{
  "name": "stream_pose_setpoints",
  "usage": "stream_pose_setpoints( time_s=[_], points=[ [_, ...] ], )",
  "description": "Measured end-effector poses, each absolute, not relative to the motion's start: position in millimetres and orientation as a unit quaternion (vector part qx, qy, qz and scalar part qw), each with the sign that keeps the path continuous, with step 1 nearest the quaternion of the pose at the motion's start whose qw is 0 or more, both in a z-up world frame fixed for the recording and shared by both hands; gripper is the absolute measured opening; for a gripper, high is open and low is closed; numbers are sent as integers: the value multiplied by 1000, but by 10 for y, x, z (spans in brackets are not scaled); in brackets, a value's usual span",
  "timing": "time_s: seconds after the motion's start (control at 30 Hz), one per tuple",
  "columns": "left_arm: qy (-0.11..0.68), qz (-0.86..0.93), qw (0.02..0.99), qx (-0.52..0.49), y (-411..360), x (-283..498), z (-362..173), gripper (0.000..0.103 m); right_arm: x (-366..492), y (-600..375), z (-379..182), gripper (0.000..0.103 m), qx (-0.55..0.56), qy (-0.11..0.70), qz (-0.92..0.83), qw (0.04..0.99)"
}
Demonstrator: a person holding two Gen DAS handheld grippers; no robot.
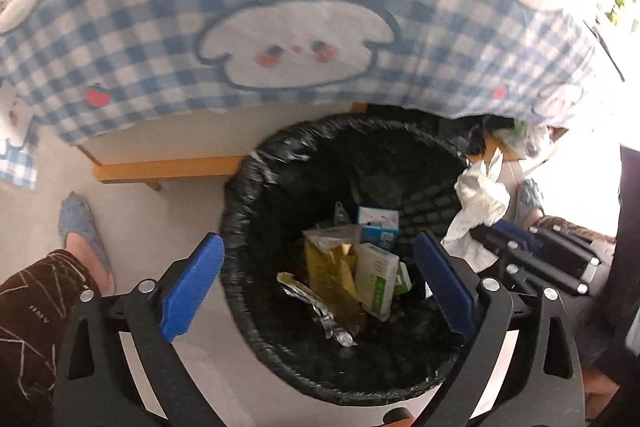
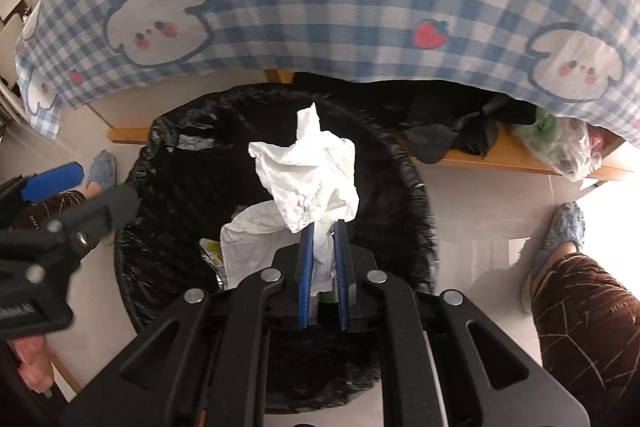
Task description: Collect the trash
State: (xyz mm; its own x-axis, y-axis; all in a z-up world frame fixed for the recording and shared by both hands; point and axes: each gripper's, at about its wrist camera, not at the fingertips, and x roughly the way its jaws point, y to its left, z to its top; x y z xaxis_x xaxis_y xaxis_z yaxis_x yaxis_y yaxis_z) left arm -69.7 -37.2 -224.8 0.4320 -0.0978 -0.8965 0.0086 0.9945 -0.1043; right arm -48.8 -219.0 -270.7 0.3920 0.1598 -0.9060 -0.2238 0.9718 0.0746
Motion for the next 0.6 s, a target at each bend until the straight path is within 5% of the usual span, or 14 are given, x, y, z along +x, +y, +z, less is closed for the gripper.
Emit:
stream_pose_setpoints(
  time_s=[0.23, 0.6],
  points=[
    [533, -12, 845, -44, -244, -734, -2254, 97, -518, -2029, -2684, 17, -31, 534, 133, 834],
    [538, 4, 842, -43, -219, -706, -2269, 97, -520, -2111, -2525, 61, -22, 524, 124, 842]
  ],
)
